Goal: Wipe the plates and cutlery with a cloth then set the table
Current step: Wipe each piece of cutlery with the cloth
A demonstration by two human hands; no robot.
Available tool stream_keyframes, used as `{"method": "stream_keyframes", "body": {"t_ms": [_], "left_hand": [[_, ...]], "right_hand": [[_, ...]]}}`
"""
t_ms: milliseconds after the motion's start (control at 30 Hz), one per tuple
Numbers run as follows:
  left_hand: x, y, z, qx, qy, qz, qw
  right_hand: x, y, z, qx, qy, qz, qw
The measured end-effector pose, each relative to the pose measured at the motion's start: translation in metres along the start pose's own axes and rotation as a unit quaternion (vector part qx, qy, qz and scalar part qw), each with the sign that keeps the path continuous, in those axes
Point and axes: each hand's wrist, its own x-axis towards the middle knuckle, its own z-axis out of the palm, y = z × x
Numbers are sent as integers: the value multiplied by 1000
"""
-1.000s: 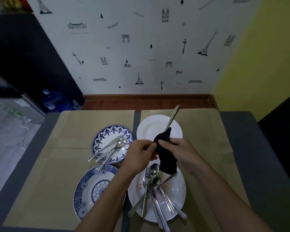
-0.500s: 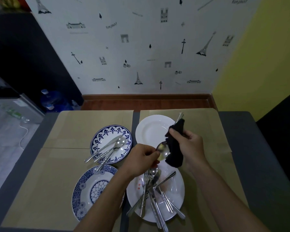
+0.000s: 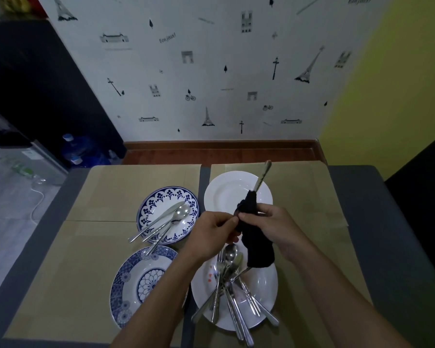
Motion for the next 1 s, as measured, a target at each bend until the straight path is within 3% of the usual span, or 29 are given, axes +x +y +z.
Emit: {"method": "stream_keyframes", "body": {"t_ms": [67, 167, 233, 367, 633, 700, 833, 933, 1000], "left_hand": [[-1, 1, -2, 28, -16, -11, 999], [1, 9, -9, 71, 52, -1, 996], [6, 16, -15, 37, 84, 26, 995], [13, 28, -20, -63, 72, 52, 994], [11, 28, -17, -161, 144, 51, 975], [9, 23, -17, -218, 166, 29, 961], [3, 17, -19, -313, 173, -17, 934], [-2, 7, -20, -232, 132, -36, 963], [-3, 0, -18, -181, 95, -34, 978]], "right_hand": [[0, -1, -2, -4, -9, -8, 1000], [2, -2, -4, -44, -27, -18, 999], [2, -4, -4, -77, -41, -11, 996], [0, -4, -2, -117, -84, 14, 990], [-6, 3, 2, -60, -117, 100, 986], [-5, 4, 0, -42, -74, 95, 992], [2, -2, -6, 76, 104, 57, 990], [13, -3, -8, 112, 192, 26, 975], [17, -5, -2, 137, 206, 11, 969]]}}
